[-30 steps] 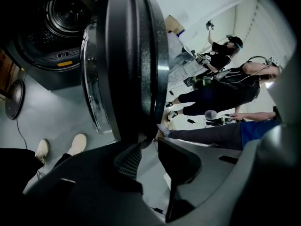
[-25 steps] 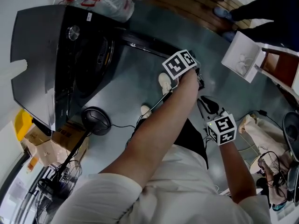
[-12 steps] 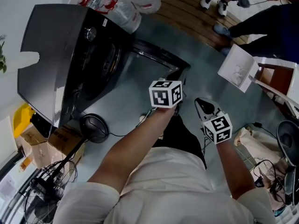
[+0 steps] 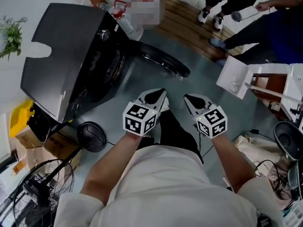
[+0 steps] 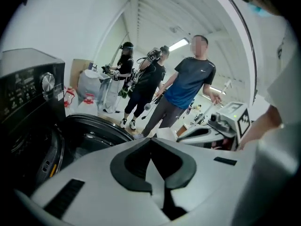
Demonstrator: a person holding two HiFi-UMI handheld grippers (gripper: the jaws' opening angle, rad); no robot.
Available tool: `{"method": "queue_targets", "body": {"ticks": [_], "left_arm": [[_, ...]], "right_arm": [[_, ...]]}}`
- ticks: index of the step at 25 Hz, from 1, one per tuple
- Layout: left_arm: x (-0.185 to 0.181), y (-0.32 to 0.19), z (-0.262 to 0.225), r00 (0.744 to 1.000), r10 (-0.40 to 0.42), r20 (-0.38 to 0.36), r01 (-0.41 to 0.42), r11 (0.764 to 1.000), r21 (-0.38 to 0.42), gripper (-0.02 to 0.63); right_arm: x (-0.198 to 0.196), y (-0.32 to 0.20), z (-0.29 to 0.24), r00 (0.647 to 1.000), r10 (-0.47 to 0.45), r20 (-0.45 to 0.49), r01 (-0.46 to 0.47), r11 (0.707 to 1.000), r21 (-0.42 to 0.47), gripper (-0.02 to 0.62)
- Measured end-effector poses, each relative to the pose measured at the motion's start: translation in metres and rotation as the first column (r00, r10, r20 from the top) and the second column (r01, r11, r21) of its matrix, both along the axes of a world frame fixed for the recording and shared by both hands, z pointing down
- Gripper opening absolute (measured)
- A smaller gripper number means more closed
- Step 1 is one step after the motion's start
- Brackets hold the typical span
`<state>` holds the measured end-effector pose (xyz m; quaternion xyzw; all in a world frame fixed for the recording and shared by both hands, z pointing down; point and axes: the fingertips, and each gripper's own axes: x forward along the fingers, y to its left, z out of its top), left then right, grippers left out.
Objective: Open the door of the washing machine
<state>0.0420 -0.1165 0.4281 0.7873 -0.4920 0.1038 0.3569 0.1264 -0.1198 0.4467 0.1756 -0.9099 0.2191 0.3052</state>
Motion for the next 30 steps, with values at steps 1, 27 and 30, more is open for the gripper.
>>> {"method": "queue_targets", "body": {"ticks": [1, 27, 30], "left_arm": [[-0.003, 0.010, -0.007, 1.000, 0.013, 0.007, -0.013, 1.000, 0.008, 0.017], [-0.040, 0.148, -0.095, 0.992, 0.121, 0.036, -0.124, 0.984, 0.127, 0.017], [-0.041, 0.150, -0.097, 0.992, 0.123, 0.039, -0.127, 0.984, 0.128, 0.017]], "right_arm": [[-0.004, 0.004, -0.005, 1.000, -0.006, 0.007, 0.005, 1.000, 0.004, 0.008], [-0.056, 0.099, -0.083, 0.992, -0.116, 0.054, 0.110, 0.988, 0.107, 0.006], [-0.059, 0.102, -0.086, 0.991, -0.126, 0.052, 0.120, 0.986, 0.113, 0.006]]}}
